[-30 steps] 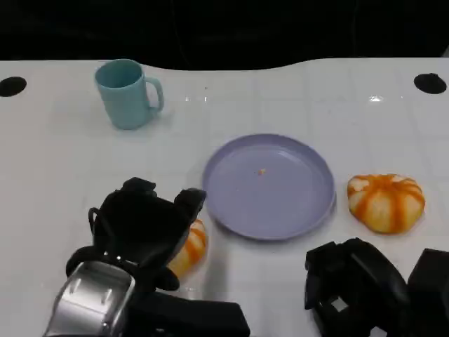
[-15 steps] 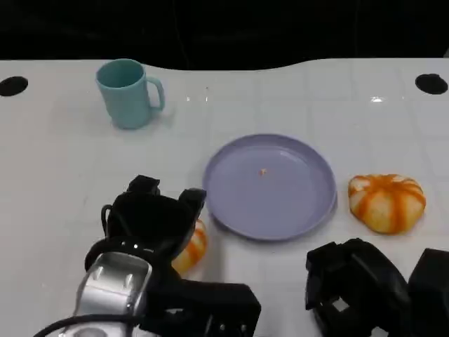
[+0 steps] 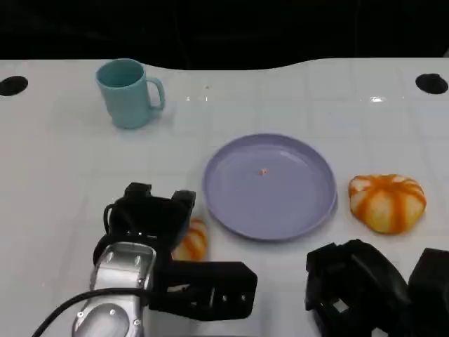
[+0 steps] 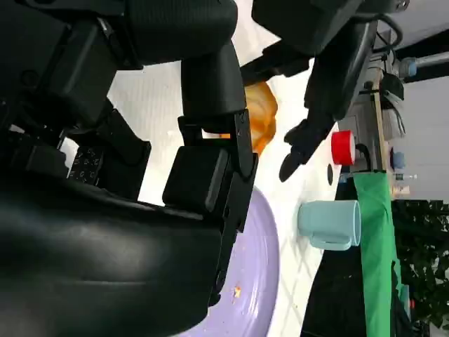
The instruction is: Grasp the bread from the table and place it into the plate.
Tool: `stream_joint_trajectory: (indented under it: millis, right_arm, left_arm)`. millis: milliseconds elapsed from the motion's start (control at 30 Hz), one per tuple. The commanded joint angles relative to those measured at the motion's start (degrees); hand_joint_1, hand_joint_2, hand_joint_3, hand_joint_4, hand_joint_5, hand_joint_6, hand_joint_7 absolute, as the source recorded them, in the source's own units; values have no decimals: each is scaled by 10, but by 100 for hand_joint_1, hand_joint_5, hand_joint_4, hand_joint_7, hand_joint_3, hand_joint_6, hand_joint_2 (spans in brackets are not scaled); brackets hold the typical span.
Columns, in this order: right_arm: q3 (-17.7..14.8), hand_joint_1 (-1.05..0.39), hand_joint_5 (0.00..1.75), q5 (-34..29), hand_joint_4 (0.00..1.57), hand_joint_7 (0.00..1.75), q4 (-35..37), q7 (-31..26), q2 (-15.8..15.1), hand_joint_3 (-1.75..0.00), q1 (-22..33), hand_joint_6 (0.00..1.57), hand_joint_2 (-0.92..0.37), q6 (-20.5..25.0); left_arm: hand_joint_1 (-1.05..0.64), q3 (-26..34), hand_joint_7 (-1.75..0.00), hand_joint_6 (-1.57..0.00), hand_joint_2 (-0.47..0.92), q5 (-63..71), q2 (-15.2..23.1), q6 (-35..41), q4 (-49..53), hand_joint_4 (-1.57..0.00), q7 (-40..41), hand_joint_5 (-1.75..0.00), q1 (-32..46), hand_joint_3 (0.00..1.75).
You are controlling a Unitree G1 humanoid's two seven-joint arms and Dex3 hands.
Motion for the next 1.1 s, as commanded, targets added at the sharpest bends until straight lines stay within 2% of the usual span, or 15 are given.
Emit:
stream_joint_trajectory:
  millis: [33,167,267,300,367,433,500,633,733,867,933,967,1000,1033,1100]
  right_arm:
    - [-6,-105,132,9,153,100,-4,5,-6,-136,4,157,-6,-5]
    - [-6,-105,132,6,153,100,-1,6,-6,-136,3,157,-6,-11]
    - [-7,-105,132,11,154,100,-2,7,-4,-135,3,157,-6,-7]
    - [-7,-105,131,9,154,101,0,6,-5,-135,3,157,-7,-11]
    - [-7,-105,131,8,154,101,0,6,-6,-135,3,157,-7,-13]
    - [-6,-105,130,8,154,101,-2,6,-7,-135,4,157,-7,-11]
    - [-6,-105,130,8,153,101,-3,6,-7,-135,4,157,-6,-10]
    - [-8,-105,130,13,153,100,6,11,-5,-136,2,157,-6,-18]
    - [-8,-105,130,11,153,100,3,9,-5,-136,2,157,-6,-16]
    - [-7,-105,130,9,153,101,-3,5,-6,-136,5,157,-6,-12]
    - [-6,-105,130,7,153,101,-3,4,-7,-136,5,157,-6,-13]
    - [-7,-105,131,9,153,102,-3,5,-6,-137,5,157,-6,-13]
    - [-7,-105,131,10,154,102,-3,5,-6,-137,5,157,-5,-13]
    - [-8,-105,131,12,154,102,-2,7,-6,-137,5,157,-5,-12]
    - [-9,-105,131,15,154,102,-1,9,-5,-138,4,157,-5,-11]
  left_arm:
    - [-69,-6,-1,-14,75,-29,7,4,37,0,10,-75,-21,1]
    - [-63,-14,-4,-22,75,-62,13,-6,72,-5,23,-77,-34,0]
    - [-57,-24,-7,-40,78,-79,21,-21,94,-29,33,-77,-42,1]
    - [-55,-27,-8,-52,81,-82,24,-26,101,-44,37,-79,-44,1]
    - [-52,-34,-7,-67,83,-90,29,-34,115,-65,48,-93,-48,1]
    - [-49,-39,-6,-79,85,-97,31,-37,125,-75,60,-107,-52,1]
    - [-44,-41,-5,-92,87,-104,32,-38,136,-79,75,-126,-54,2]
    - [-36,-38,-7,-110,90,-124,34,-61,167,-81,158,-147,-52,4]
    - [-35,-42,-8,-115,92,-133,38,-77,197,-80,212,-151,-55,8]
    - [-34,-50,-7,-120,92,-142,41,-126,273,-89,347,-145,-62,19]
    - [-31,-50,-9,-125,89,-151,38,-158,321,-86,428,-159,-69,34]
    - [-30,-49,-70,-106,75,-158,35,-177,349,-86,474,-168,-73,65]
    - [-30,-50,-104,-92,67,-163,33,-192,372,-86,509,-171,-77,82]
    - [-29,-51,-134,-82,60,-168,32,-210,395,-87,549,-173,-82,98]
    - [-28,-56,-163,-72,53,-172,30,-230,428,-87,603,-174,-91,116]
